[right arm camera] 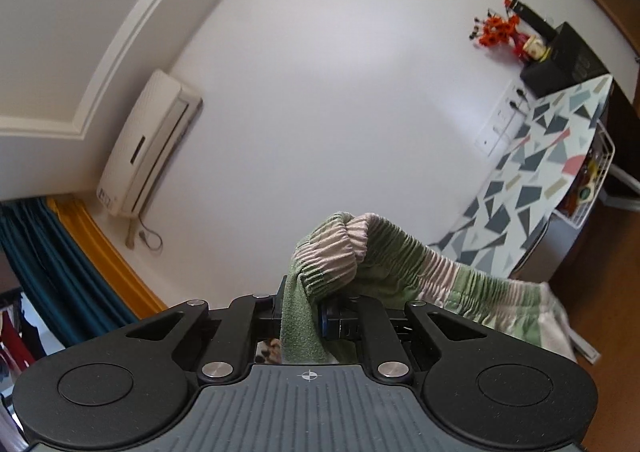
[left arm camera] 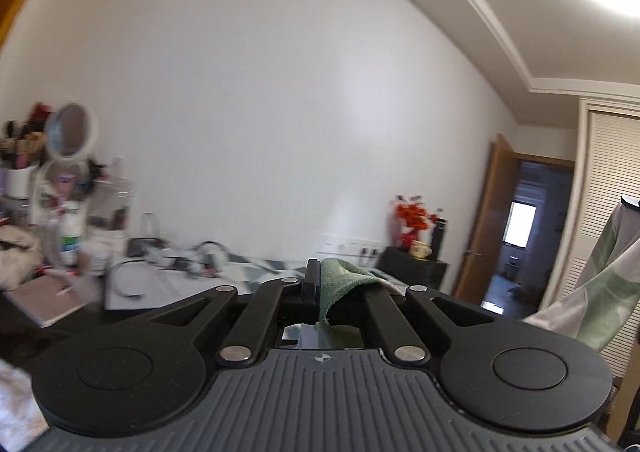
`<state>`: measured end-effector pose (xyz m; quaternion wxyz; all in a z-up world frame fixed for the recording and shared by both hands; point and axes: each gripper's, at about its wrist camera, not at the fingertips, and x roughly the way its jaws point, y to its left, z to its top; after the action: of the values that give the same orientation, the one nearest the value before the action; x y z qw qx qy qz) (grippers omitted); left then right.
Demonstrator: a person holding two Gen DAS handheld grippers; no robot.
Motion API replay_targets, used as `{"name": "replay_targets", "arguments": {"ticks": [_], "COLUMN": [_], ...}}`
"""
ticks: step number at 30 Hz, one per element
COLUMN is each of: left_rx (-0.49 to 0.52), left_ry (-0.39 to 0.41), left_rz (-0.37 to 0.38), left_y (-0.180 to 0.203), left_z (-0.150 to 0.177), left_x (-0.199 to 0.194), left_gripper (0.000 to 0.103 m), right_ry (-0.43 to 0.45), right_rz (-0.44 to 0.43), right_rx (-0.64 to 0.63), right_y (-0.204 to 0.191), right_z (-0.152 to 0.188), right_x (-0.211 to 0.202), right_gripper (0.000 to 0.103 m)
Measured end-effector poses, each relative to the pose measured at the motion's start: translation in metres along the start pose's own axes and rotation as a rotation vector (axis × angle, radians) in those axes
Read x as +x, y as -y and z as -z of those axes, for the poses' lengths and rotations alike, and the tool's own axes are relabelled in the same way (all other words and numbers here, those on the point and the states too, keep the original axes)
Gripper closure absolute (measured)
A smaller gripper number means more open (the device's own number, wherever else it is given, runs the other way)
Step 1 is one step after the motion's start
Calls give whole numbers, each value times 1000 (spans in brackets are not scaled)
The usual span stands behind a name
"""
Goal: Fold clothes
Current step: 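Raise the garment with both grippers and stretch it between them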
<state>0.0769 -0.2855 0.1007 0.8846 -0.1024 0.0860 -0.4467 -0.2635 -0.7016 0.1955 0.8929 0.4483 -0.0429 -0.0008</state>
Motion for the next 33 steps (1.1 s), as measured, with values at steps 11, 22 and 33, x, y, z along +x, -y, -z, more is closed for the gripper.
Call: {"name": "replay_targets", "arguments": {"ticks": [11, 22, 33], "left_rx": [-110, -108, -2], "left_ry": [-61, 80, 475], "left_rz": [169, 137, 71], "left_y": [21, -61, -108], "left_z": [40, -4, -159], "left_x": [115, 238, 272], "left_gripper": [102, 102, 102], "right_ry": [131, 40, 35], "right_rz": [89, 5, -178], "right_rx": [-131, -245, -362], "right_y": [-16, -40, -97], "right_z": [-90, -175, -250], "right_x": [2, 227, 441], "right_gripper": [92, 92, 92]}}
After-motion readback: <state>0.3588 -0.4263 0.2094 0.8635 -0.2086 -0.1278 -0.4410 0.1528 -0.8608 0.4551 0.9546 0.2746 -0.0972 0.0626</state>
